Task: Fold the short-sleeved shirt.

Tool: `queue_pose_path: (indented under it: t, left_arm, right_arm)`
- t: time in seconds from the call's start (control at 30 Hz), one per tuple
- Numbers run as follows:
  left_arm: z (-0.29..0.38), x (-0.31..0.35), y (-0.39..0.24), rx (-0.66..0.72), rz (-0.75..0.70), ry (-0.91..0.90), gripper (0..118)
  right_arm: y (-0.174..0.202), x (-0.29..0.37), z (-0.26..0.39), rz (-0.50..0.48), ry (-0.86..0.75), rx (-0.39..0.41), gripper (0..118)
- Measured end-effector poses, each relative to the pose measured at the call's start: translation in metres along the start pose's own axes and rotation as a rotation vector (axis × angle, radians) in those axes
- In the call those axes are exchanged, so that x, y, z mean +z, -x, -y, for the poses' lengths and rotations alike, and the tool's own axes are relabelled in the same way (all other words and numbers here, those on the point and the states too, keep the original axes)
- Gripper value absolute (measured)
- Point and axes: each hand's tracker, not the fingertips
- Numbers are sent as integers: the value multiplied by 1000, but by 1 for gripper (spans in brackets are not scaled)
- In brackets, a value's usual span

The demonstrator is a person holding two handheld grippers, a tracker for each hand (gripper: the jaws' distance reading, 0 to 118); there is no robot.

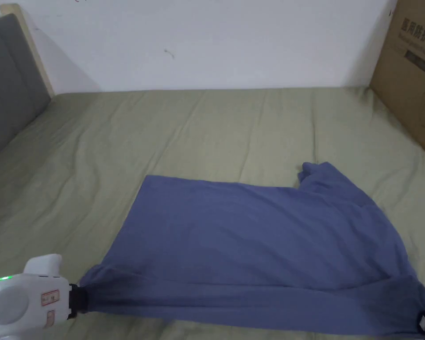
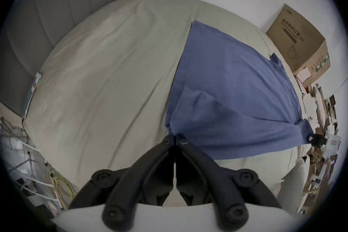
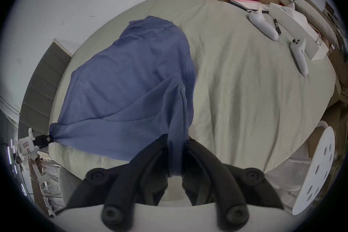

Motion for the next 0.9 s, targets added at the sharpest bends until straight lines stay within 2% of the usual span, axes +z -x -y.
queue_pose_path:
  t: [0.17,0.37,0.43,0.47,0.5,0.53,0.57,0.6,0.63,0.7,0.73,0.77,0.8,0.83,0.9]
  left_arm:
    - [40,23,-5,-52,3,13,0]
    - [83,22,3,-51,1,67,0]
    - [79,17,3,-27,-11,61,4]
    - [74,16,5,3,-9,43,16]
    - [68,18,5,5,-21,35,35]
    - [59,22,3,-13,-67,16,62]
    - [53,25,2,-30,-85,-15,98]
    - [46,30,1,-46,-101,-40,109]
    - [38,36,-2,-56,-105,-60,108]
    - [24,45,-8,-59,-89,-119,98]
    - [18,47,-14,-49,-73,-114,82]
    - [12,48,-19,-38,-41,-128,37]
    - [8,45,-23,-38,-4,-127,0]
    - [4,39,-29,-40,1,-118,0]
    - [3,26,-43,-69,-15,-120,0]
  right_arm:
    - [-6,12,4,6,0,34,11]
    - [-30,8,23,13,38,20,11]
    - [-32,3,28,6,39,17,14]
    - [-32,2,29,20,34,15,24]
    - [-32,2,27,52,30,12,36]
    - [-32,4,26,72,20,13,51]
    - [-31,7,24,82,9,18,63]
    - [-29,14,20,82,-1,22,63]
    - [-28,20,15,64,-32,22,63]
    - [-21,31,3,29,-61,25,62]
    - [-16,35,-4,17,-81,41,58]
    - [-8,37,-9,17,-103,58,39]
    - [-1,37,-13,26,-116,80,10]
    - [6,34,-19,39,-125,109,0]
    - [18,25,-21,41,-137,124,0]
